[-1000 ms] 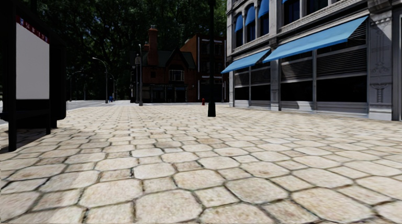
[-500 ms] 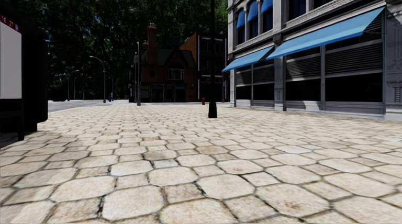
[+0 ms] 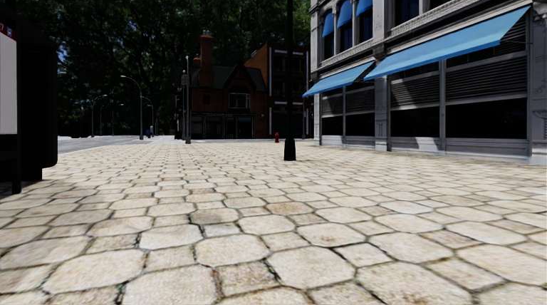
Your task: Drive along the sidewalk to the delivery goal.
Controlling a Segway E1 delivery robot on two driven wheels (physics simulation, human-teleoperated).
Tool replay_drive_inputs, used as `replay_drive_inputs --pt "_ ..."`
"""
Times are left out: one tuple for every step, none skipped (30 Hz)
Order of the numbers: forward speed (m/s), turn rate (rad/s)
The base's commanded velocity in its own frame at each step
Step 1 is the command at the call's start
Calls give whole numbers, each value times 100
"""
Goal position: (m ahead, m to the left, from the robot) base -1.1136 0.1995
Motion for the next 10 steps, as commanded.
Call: replay_drive_inputs --pt "0 0" --pt "0 0" --pt "0 0" --pt "0 0" --pt "0 0" --pt "0 0" --pt "0 0" --pt "0 0" --pt "0 0" --pt "0 0"
